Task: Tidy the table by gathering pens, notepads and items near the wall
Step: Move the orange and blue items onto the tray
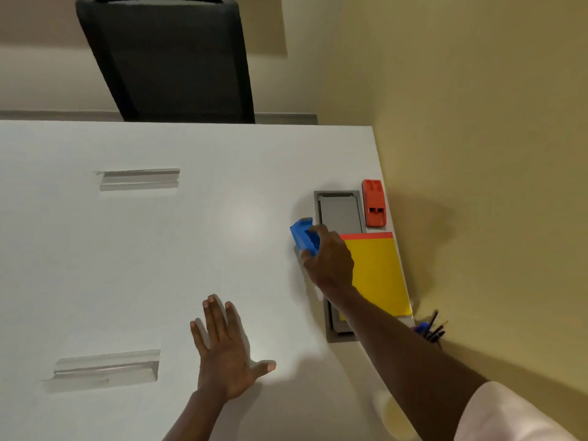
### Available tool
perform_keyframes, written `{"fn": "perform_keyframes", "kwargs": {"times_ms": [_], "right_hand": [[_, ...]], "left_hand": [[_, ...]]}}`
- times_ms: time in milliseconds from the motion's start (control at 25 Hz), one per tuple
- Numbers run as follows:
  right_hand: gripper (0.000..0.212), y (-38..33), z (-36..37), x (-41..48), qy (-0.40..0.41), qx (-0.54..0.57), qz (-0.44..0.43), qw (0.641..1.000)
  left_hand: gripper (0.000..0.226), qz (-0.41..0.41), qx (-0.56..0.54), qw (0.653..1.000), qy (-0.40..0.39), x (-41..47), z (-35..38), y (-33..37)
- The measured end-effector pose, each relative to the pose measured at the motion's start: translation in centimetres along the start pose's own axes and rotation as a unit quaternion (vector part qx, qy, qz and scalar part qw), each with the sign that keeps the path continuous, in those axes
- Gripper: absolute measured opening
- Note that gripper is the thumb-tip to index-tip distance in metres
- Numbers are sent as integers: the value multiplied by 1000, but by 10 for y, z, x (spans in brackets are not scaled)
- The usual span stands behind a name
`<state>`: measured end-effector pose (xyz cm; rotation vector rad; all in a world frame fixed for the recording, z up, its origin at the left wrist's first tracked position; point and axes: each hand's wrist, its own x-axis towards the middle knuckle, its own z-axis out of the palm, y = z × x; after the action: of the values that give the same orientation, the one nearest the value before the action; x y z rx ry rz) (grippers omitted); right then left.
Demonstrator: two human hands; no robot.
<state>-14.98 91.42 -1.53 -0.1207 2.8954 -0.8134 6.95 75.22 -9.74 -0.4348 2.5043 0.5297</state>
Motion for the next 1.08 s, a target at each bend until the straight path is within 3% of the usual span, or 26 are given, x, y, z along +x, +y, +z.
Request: {"fn": "perform_keyframes", "kwargs": {"times_ms": [160,400,1080], "right_hand": [[50,41,-33,25,31,-54,50,997],[50,70,-50,73,59,-81,66,993],[54,86,-6,119,48,-165,53,984]], "left_hand": [[172,70,55,995,-41,31,-6,51],[185,70,88,988,-107,49,-8,59],[184,82,75,989,-99,58,-6,58]]}}
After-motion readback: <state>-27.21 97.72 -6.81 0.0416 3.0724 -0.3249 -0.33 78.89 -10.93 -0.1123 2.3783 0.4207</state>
